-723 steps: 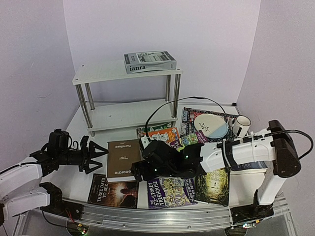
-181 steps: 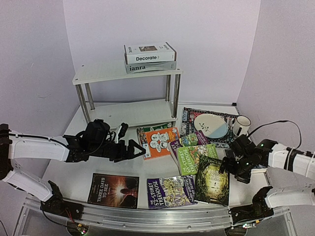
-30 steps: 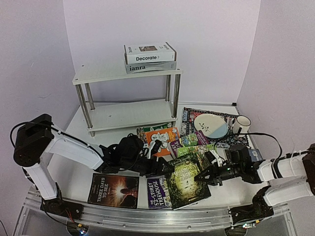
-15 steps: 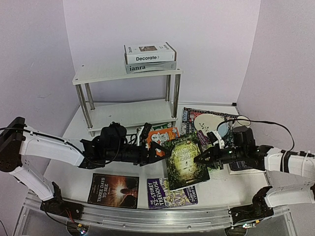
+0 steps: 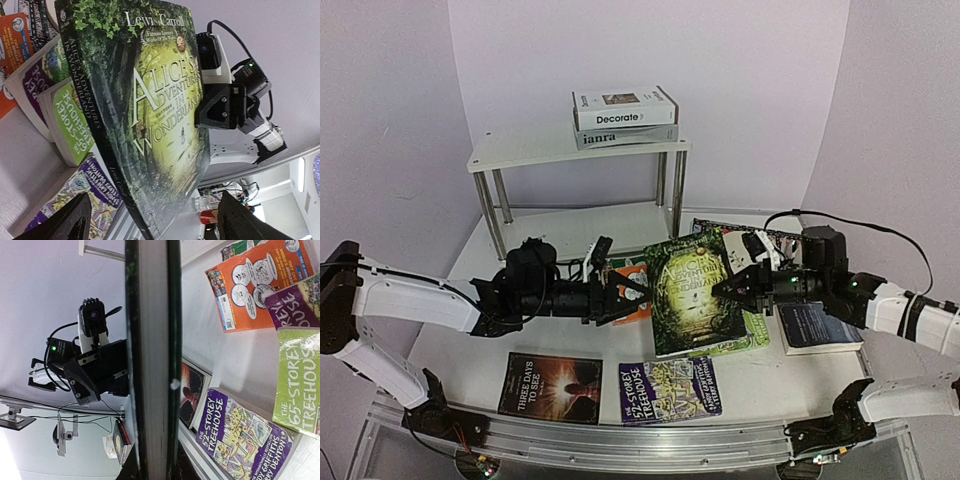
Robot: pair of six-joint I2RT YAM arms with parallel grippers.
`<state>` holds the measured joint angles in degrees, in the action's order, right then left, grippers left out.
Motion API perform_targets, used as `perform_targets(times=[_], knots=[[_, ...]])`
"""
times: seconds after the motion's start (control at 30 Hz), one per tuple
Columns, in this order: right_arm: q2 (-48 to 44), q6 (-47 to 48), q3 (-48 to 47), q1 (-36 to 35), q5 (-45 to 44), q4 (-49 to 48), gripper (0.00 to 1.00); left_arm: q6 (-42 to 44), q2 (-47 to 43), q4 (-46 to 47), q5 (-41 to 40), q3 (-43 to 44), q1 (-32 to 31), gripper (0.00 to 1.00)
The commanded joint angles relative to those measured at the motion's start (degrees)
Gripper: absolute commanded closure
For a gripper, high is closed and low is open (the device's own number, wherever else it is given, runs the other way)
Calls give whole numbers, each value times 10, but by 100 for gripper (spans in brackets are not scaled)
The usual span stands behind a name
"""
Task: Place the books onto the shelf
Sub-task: Pass from the right arm to the left
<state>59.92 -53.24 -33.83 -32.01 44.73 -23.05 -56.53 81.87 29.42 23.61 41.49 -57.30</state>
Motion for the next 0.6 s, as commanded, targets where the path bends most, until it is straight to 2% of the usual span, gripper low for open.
perform_targets(times=[0.0,0.27,0.47,0.57], knots=[[-10,-40,-40,1,50,-103,100,-45,18,122,58,6,3,15],[-16,-62,-41,-2,50,-148,100,-86,67,198,100,30,4,29],[-19,-65,-48,-4,51,-159,100,-97,82,208,105,30,11,30],[-17,-60,-53,-5,50,-151,100,-112,81,208,88,16,20,22]])
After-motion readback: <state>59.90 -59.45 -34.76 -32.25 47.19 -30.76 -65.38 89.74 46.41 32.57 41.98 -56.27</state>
